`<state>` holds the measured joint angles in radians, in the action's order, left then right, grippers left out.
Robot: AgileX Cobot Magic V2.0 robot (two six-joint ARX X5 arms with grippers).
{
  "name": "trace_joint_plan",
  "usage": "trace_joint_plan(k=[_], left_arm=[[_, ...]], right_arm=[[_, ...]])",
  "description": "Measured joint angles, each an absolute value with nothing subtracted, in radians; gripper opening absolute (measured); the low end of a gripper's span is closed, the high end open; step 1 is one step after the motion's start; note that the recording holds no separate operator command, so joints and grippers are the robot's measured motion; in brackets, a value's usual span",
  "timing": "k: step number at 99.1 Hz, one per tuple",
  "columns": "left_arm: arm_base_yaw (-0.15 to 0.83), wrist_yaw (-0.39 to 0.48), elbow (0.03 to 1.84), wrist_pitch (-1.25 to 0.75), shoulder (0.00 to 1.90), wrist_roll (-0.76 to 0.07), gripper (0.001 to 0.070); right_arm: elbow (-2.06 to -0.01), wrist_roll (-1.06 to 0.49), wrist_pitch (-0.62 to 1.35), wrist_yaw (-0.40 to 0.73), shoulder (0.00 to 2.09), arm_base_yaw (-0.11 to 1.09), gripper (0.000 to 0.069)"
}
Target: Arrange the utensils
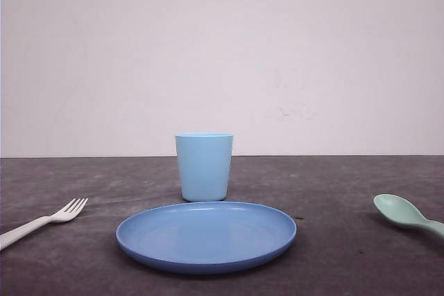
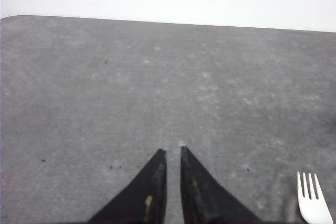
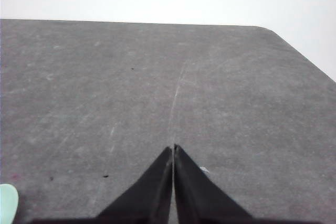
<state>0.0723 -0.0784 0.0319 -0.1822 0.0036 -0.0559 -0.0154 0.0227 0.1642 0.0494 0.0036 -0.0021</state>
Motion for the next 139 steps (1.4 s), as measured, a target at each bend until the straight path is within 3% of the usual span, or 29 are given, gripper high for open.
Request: trace_joint_plan(k=[81, 114, 139], left_arm=[[0.072, -0.078, 0.032, -0.182, 0.004, -0.059, 0.0023], [0.072, -0.078, 0.032, -0.182, 0.004, -0.240, 0.0023], [0.072, -0.046, 0.032, -0.183, 0.004, -0.335, 0.0023]], right_arm=[[-0.015, 0.026, 0.164, 0.049, 0.004, -0.002, 0.0003], [-0.015, 0.282, 0.168, -0.051, 0.004, -0.002, 0.0003], [-0.015, 0.384, 0.083, -0.052, 0.004, -0.002, 0.0003]])
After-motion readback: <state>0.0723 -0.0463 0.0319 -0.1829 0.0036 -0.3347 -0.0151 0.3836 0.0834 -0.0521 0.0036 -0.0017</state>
